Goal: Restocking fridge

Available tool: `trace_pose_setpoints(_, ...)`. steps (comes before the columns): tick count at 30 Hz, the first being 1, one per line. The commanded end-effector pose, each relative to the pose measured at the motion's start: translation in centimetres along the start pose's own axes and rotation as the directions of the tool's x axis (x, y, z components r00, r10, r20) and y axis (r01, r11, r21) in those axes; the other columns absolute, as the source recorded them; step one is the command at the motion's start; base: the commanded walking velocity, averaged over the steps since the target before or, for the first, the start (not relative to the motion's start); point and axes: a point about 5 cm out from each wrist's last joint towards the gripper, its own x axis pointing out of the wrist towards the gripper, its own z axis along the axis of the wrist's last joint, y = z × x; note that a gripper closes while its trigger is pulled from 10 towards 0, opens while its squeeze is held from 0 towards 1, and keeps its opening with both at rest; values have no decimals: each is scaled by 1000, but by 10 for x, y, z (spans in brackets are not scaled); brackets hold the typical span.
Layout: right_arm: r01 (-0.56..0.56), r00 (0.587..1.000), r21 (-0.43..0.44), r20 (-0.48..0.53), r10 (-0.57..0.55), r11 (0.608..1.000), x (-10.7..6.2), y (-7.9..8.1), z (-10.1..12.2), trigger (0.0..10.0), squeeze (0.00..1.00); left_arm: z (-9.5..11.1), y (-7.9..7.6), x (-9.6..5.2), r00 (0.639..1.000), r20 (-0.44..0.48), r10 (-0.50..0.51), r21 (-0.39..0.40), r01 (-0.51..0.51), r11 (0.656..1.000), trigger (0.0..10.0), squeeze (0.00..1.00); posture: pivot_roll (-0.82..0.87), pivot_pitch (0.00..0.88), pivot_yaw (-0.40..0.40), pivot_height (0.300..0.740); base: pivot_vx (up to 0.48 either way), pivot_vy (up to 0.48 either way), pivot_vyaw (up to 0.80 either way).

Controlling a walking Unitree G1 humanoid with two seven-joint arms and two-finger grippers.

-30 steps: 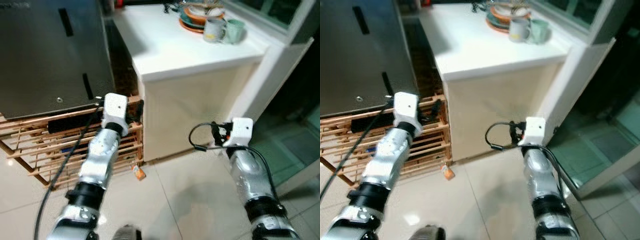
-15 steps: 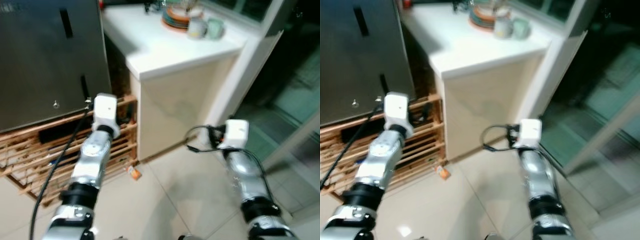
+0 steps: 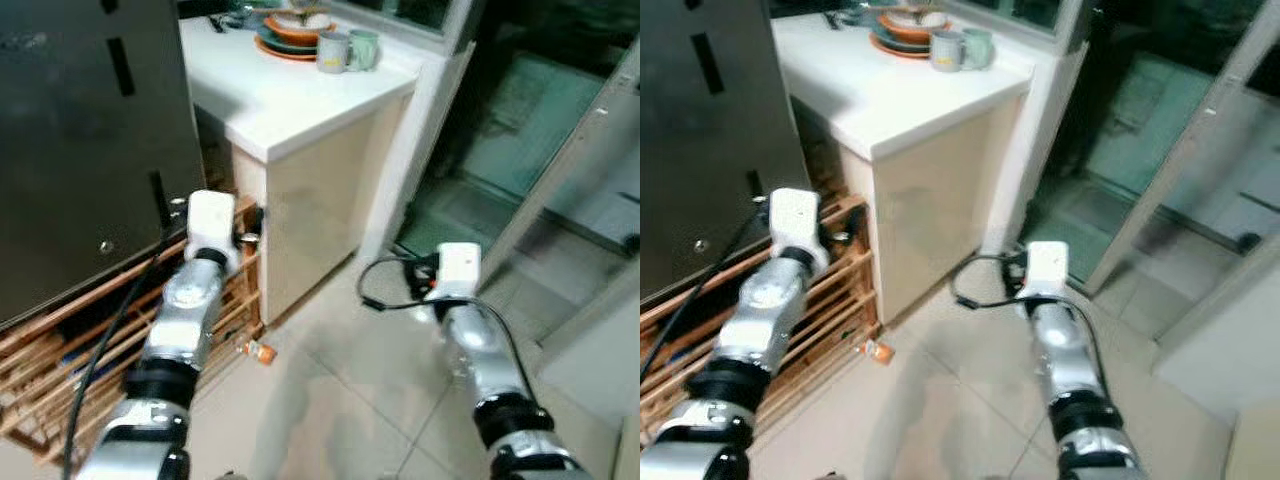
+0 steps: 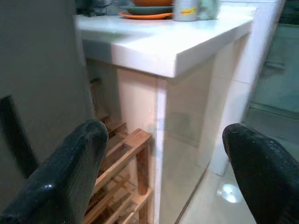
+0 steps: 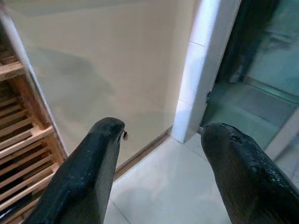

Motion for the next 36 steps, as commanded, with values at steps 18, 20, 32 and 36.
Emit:
trace_pose_setpoints(18, 9, 996, 21, 93, -11, 1000, -2, -1, 10, 10000, 0, 11, -11, -1, 992, 78, -103, -72, 109, 991, 10000, 0, -14, 0, -30, 740, -211, 388, -419)
trace_pose_setpoints(20, 6, 995, 23, 97, -9, 1000, -1, -1, 11, 10000, 0, 15, -12, -3, 987, 114, -114, -84, 124, 989, 10000, 0, -12, 0, -32, 740, -382, 294, 0)
trace_pose_setpoints(32, 5, 995, 23, 102, -8, 1000, -1, -2, 12, 10000, 0, 21, -17, -9, 976, 173, -134, -70, 148, 986, 10000, 0, -13, 0, -31, 740, -96, 72, 0)
trace_pose_setpoints(36, 7, 995, 24, 101, -10, 1000, -2, -3, 11, 10000, 0, 22, -18, -8, 976, 173, -134, -66, 147, 987, 10000, 0, -21, 0, -29, 740, -238, 0, 0)
